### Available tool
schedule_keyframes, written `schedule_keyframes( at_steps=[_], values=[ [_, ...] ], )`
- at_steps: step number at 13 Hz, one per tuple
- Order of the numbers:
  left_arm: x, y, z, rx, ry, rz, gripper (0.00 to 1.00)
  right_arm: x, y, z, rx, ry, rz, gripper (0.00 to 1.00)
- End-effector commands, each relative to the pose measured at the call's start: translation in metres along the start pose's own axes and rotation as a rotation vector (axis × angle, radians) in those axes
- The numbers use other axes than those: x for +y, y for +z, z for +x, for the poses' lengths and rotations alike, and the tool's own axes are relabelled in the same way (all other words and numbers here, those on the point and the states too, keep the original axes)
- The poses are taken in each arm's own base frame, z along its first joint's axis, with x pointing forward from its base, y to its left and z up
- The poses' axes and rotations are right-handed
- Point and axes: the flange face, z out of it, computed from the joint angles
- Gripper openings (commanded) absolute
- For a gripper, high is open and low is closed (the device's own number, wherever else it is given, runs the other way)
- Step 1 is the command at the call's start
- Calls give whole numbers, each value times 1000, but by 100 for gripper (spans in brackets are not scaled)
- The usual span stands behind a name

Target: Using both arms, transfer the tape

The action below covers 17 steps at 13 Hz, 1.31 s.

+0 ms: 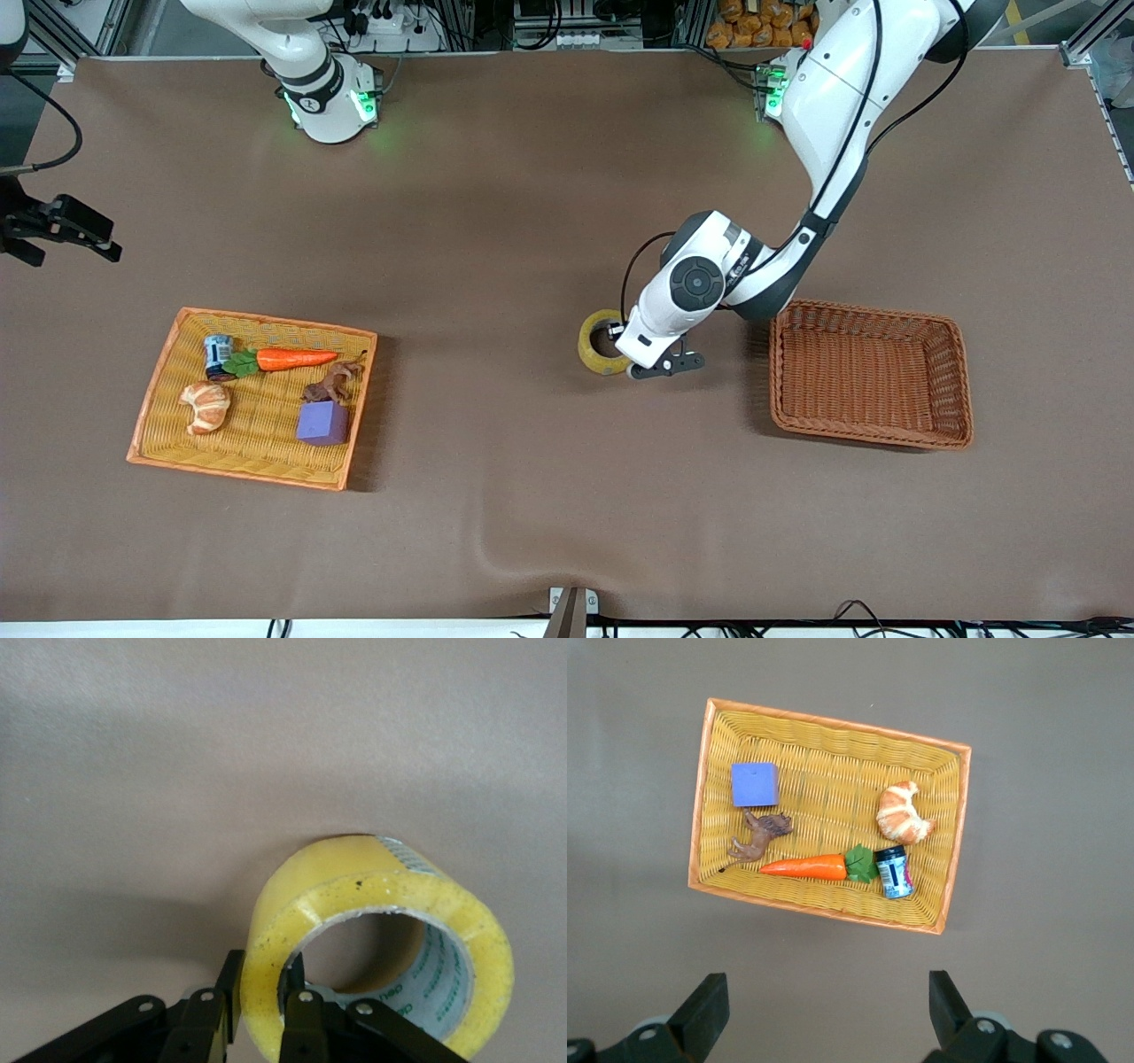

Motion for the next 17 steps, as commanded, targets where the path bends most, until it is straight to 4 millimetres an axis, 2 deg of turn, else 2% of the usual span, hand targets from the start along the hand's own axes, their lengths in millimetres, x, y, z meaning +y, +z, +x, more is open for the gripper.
schedule_keyframes(
  at_steps=[1, 2, 4, 5, 7, 9, 10, 12, 14, 15, 16, 17],
  values=[
    [-29, -68, 23, 47, -17, 38, 0, 0, -3, 0, -17, -23, -59, 100],
    [-54, -108, 39, 61, -1, 50, 0, 0, -5, 1, -14, -18, -59, 100],
    [-121, -166, 73, 74, 42, 72, 0, 0, -5, 1, -12, -18, -58, 100],
    [-160, -187, 91, 81, 75, 76, 0, -1, -5, 1, -13, -19, -55, 100],
    [-247, -202, 121, 72, 128, 74, 0, -3, 0, 3, -22, -19, -44, 100],
    [-307, -190, 135, 40, 97, 72, 0, 1, 2, 0, -51, -4, -22, 100],
    [-321, -176, 134, 21, 84, 73, 0, 2, 6, 5, -58, 1, -19, 100],
    [-344, -146, 130, 12, 61, 69, 0, 1, 3, 6, -92, 4, -17, 100],
    [-365, -117, 134, 45, 41, 50, 0, 2, 5, 9, -112, 7, -16, 100],
    [-369, -114, 135, 47, 49, 63, 0, 2, 8, 9, -116, 9, -16, 100],
    [-369, -119, 138, 58, 54, 74, 15, 3, 8, 8, -116, 18, -16, 100],
    [-368, -125, 140, 70, 53, 73, 68, 3, 7, 9, -115, 35, -16, 100]
  ],
)
